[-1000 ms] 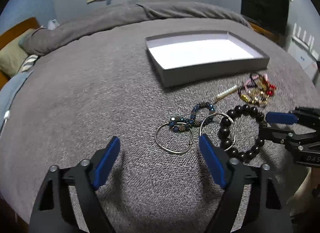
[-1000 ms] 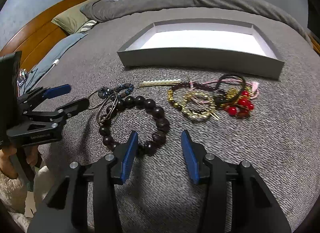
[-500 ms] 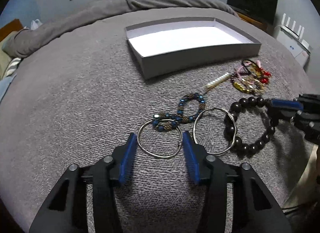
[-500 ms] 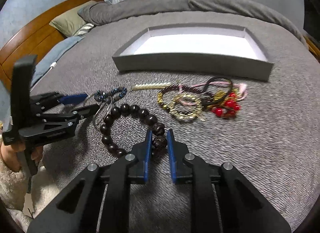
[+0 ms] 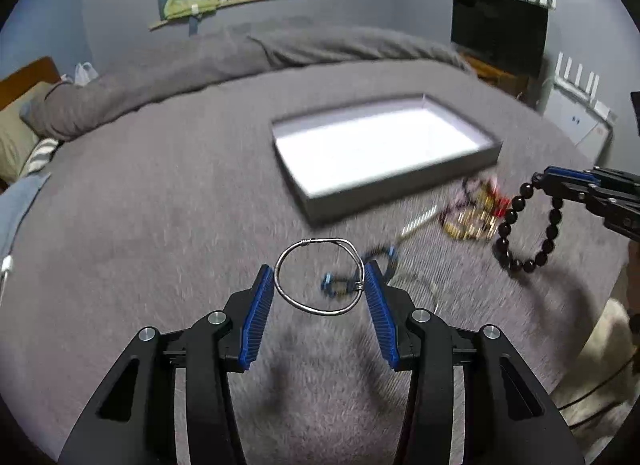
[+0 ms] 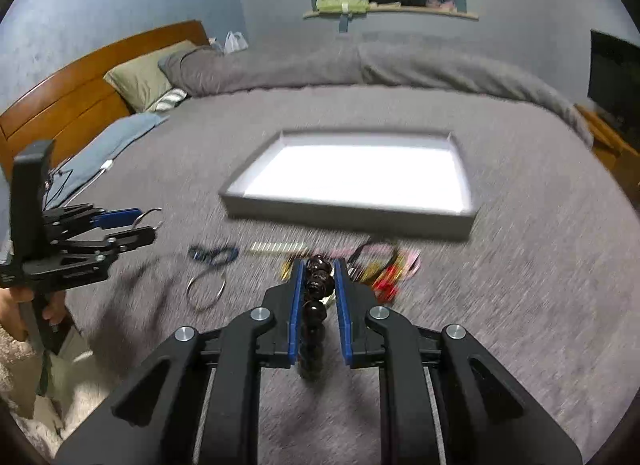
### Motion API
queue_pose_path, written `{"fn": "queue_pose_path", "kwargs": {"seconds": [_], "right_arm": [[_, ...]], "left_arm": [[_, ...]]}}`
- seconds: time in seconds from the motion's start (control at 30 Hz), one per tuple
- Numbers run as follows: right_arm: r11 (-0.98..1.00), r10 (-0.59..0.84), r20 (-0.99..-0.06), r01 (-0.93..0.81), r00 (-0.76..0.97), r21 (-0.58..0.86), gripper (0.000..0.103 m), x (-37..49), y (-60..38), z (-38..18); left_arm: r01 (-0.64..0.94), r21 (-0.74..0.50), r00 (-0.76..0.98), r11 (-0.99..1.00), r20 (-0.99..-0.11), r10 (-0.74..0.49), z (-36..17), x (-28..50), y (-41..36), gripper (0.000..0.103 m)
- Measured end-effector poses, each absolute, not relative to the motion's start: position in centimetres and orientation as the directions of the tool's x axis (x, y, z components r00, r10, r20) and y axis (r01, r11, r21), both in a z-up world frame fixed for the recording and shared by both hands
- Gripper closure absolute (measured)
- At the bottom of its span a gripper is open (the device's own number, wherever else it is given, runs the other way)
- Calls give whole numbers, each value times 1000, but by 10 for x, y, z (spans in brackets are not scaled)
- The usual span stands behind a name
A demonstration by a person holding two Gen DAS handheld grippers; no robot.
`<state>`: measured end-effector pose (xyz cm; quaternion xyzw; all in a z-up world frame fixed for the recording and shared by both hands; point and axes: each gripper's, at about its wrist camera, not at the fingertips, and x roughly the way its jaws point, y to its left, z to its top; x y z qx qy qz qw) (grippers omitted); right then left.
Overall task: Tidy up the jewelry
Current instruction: 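Carry the hoop and bead bracelet into the white tray while both grippers open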
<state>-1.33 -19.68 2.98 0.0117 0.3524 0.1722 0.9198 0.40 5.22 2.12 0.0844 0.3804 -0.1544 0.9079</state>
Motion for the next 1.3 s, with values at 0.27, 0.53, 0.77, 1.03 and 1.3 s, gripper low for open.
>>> {"fn": "queue_pose_path", "kwargs": {"seconds": [0.27,0.53,0.77,1.03,1.3], "right_arm": [[964,263,-582,-234,769,126,88,44,-223,65],[983,183,-593,-157,784,96,88,119,-230,60],[979,199,-621,-125,758,160,88,187,-234,30],[988,144,-707,-56,693,147,88,223,-242,-5],[992,119,-736,-48,666,117,83,227,-245,-15]], "left_arm": [[360,6,676,933,-691,-256,43,71,29,55],[348,24,637,937,-739,-218,22,163,1,55],[341,-11,554,940,-805,-211,-5,230,-13,55],[344,30,497,938,-853,-155,-25,255,-19,55],[315,30,510,949,-849,-142,-31,260,-16,44]]}}
